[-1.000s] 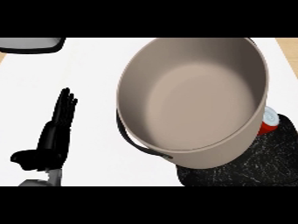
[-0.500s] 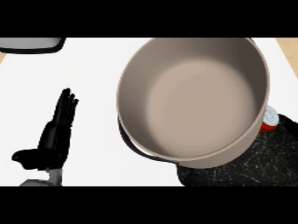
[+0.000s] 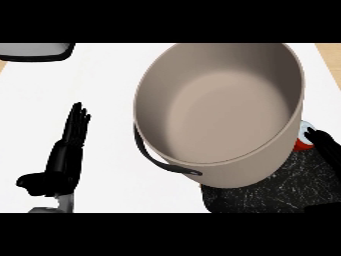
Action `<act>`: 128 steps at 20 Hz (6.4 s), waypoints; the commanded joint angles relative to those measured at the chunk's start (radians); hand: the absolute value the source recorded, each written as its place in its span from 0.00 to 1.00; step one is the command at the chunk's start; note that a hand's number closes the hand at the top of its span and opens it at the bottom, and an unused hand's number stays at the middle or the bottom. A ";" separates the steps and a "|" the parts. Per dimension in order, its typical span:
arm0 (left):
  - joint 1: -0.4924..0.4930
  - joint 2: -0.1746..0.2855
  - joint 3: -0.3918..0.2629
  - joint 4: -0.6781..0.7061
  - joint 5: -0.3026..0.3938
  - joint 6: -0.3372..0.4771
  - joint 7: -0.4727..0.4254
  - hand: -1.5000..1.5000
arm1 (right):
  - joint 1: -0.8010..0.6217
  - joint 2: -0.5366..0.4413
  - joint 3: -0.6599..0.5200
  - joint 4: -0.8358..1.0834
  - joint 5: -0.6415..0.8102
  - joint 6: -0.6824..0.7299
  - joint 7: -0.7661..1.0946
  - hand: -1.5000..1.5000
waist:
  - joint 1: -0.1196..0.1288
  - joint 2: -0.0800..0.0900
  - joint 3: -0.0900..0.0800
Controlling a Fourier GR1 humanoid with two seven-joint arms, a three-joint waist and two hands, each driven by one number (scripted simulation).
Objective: Pick the can from the tray and place it in the pot
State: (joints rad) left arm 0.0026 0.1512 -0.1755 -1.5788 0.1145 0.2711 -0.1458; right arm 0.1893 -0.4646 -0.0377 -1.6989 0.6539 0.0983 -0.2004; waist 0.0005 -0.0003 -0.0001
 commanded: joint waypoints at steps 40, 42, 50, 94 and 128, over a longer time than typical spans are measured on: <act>-0.037 -0.056 0.061 0.011 -0.065 -0.101 0.032 0.50 | -0.250 0.460 0.762 0.143 0.737 -0.055 0.300 1.00 | 0.076 -0.004 -0.005; -0.066 -0.037 0.088 0.005 -0.054 -0.102 0.069 0.50 | -0.278 0.461 0.857 0.092 0.721 -0.065 0.401 1.00 | 0.060 -0.006 -0.002; -0.035 -0.071 0.067 0.023 -0.072 -0.092 0.022 0.50 | -0.402 0.464 1.139 -0.044 0.807 -0.036 0.885 1.00 | 0.028 -0.010 -0.003; -0.036 -0.077 0.094 0.008 -0.077 -0.095 0.030 0.50 | -0.751 0.344 0.524 0.426 0.418 0.068 0.945 0.00 | 0.002 0.019 -0.001; 0.010 -0.076 0.083 -0.039 -0.073 -0.115 0.030 0.50 | -0.598 0.229 -0.106 0.275 -0.294 -0.190 0.307 0.00 | 0.028 0.007 0.001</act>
State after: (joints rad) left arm -0.0093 0.0656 -0.0912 -1.5825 0.0300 0.1721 -0.1229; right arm -0.3779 -0.1816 -0.0508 -1.6101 0.3545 -0.0767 0.1167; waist 0.0086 -0.0417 -0.0116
